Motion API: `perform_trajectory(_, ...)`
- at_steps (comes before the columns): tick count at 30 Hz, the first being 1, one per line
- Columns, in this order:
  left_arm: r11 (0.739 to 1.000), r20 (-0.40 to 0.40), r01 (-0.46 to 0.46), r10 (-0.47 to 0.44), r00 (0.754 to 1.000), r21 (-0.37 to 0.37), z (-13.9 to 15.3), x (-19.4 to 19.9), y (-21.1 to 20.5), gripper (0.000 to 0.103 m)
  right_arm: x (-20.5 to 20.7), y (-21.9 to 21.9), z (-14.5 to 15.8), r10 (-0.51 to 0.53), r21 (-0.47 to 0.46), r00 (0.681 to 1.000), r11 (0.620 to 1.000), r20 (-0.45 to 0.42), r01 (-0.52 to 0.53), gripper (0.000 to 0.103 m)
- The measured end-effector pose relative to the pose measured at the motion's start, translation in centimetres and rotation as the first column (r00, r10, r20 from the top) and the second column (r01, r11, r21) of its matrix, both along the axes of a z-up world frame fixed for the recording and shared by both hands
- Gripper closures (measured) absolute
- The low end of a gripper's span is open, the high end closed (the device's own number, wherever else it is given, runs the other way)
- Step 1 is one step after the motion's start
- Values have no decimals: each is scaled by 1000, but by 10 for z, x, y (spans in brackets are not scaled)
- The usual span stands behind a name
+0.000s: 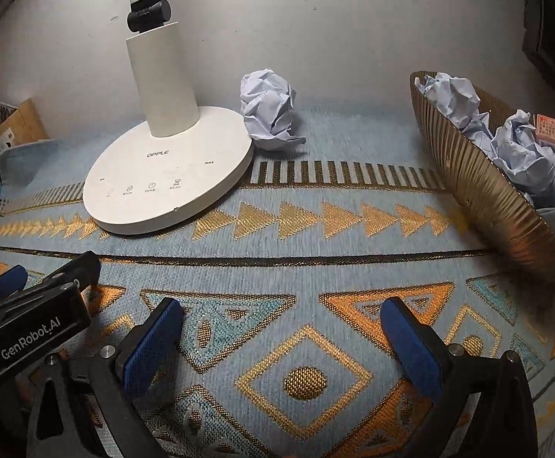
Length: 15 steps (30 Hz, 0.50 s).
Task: Organize objects
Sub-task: 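Withdraw both open tools back over the rug toward the last paper ball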
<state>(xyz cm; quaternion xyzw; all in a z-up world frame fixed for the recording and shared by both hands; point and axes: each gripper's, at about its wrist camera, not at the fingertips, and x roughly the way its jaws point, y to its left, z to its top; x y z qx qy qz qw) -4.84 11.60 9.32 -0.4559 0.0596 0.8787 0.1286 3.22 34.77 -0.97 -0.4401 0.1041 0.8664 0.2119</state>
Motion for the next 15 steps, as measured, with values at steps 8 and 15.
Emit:
perform_trajectory(8,1000,-1,-1,1,1000,0,14,18,-4,0,1,1,1,0,1,1000,1000,0,0,0)
perform_trajectory(15,1000,-8,-13,13,1000,-2,34,34,-5,0,1,0,1,-1,1,1000,1000,0,1,0)
